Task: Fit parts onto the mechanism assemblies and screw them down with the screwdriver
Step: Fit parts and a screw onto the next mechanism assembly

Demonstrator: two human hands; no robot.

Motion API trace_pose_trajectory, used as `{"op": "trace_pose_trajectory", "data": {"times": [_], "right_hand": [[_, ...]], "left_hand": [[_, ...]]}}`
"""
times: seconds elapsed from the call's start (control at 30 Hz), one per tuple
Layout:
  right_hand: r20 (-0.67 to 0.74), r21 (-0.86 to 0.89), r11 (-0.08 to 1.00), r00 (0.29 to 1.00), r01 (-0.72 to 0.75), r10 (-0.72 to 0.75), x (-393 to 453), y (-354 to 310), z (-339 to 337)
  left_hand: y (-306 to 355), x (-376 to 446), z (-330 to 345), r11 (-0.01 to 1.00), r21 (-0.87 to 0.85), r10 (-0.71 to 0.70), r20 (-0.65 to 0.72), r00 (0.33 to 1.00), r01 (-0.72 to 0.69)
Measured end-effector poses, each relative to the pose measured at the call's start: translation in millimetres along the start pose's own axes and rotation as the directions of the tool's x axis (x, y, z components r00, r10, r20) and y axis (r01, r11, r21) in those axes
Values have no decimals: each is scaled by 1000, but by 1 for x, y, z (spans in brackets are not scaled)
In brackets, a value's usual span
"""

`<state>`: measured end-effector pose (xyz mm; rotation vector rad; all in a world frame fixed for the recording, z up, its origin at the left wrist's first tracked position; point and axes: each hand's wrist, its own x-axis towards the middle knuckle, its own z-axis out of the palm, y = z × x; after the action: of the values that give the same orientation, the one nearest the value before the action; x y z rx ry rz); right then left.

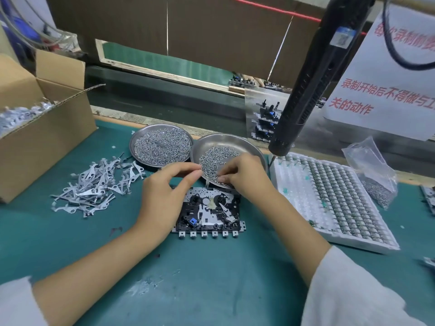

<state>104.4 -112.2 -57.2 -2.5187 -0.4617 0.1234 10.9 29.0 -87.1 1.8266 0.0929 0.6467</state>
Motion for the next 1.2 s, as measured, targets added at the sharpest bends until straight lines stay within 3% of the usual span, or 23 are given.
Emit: {"op": "trace_pose_trajectory", "data": {"times": [0.13,0.3,0.37,0.43,0.5,0.7,1.2], "right_hand": [[-184,127,991,983,41,-17,-11,10,-1],[-264,326,940,964,105,-16,-27,16,-6],[-232,572,808,973,142,-7,-38,12,-7],[-126,804,585,992,112,-18,-50,8,-4],[-35,902,427,998,56,-57,-60,4,1],[-15,958,286,999,24,-35,-70,0,8],[11,947,323,998,9,-59,-73,2,6]], "left_hand": [[3,-3,2,999,-28,34,17,999,-33],[7,-8,2,997,-23,74,23,997,-73],[9,-9,3,995,-50,90,17,996,-89],[10,-10,4,990,-106,93,16,996,-91],[10,-10,5,981,-180,82,37,996,-74],[10,-9,6,938,-346,30,137,990,19],[15,-11,5,912,-408,37,194,980,47]]}}
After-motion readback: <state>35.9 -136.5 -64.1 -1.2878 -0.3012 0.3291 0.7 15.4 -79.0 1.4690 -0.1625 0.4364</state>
